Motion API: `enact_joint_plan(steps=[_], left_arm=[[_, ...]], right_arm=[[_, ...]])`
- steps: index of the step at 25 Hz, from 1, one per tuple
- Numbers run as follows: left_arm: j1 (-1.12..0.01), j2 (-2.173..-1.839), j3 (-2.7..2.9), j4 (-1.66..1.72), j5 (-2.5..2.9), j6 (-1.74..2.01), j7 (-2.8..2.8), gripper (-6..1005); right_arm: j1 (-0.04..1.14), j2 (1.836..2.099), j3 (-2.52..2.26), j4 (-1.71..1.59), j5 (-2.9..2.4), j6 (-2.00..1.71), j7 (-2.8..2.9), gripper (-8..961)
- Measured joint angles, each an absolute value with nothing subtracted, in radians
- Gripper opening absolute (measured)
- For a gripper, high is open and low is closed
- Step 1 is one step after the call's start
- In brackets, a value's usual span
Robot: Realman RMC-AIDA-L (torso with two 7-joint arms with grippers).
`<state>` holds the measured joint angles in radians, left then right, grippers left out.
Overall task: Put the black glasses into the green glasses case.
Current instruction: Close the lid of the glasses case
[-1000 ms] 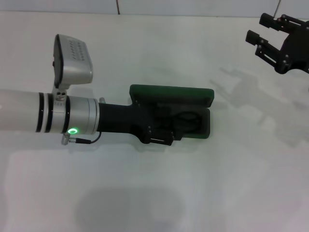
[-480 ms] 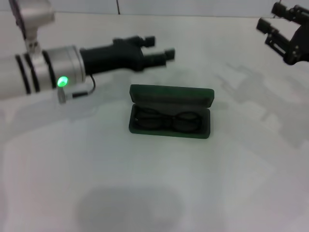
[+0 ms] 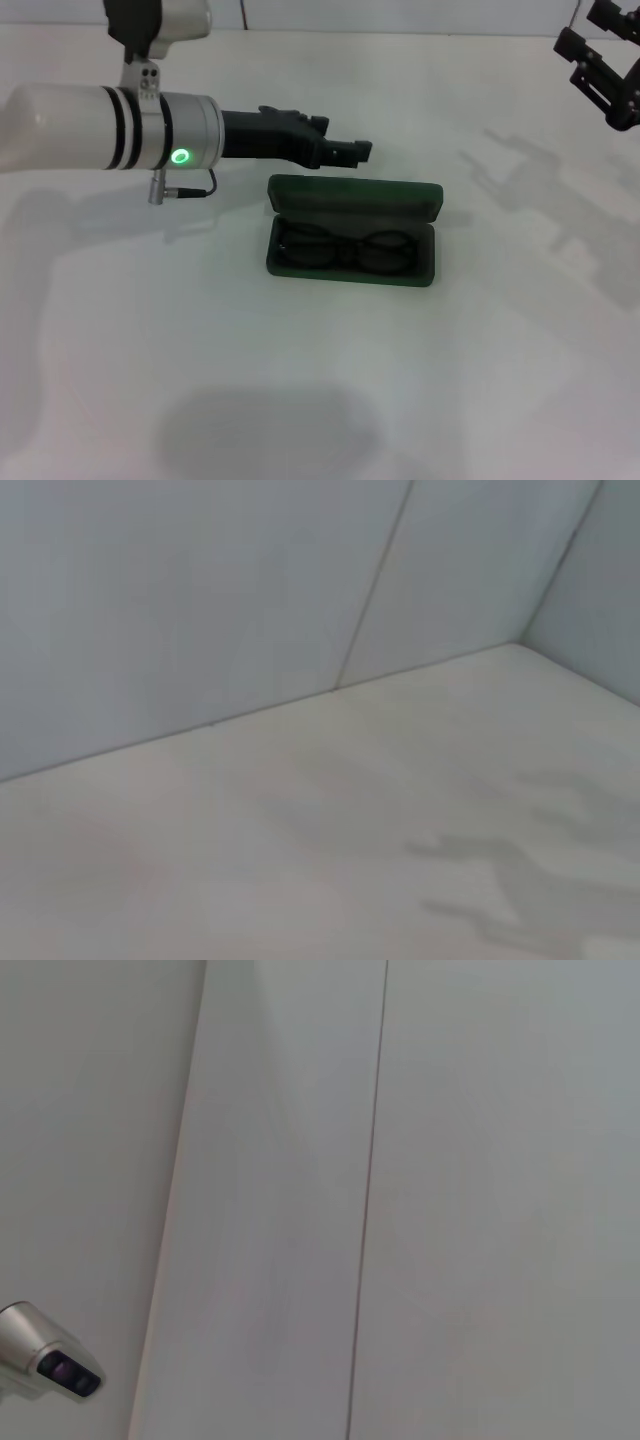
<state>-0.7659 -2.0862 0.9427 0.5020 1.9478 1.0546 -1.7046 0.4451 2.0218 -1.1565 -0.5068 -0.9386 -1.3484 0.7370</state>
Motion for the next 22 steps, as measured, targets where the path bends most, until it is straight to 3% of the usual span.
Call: enact_joint_plan(steps=[22], left_arm=[[-0.706, -2.091, 1.010, 0.501, 1.946, 1.097, -1.635, 838]], right_arm=[[0.450, 2.021, -1.160, -0.506, -0.943, -1.339, 0.715, 560]])
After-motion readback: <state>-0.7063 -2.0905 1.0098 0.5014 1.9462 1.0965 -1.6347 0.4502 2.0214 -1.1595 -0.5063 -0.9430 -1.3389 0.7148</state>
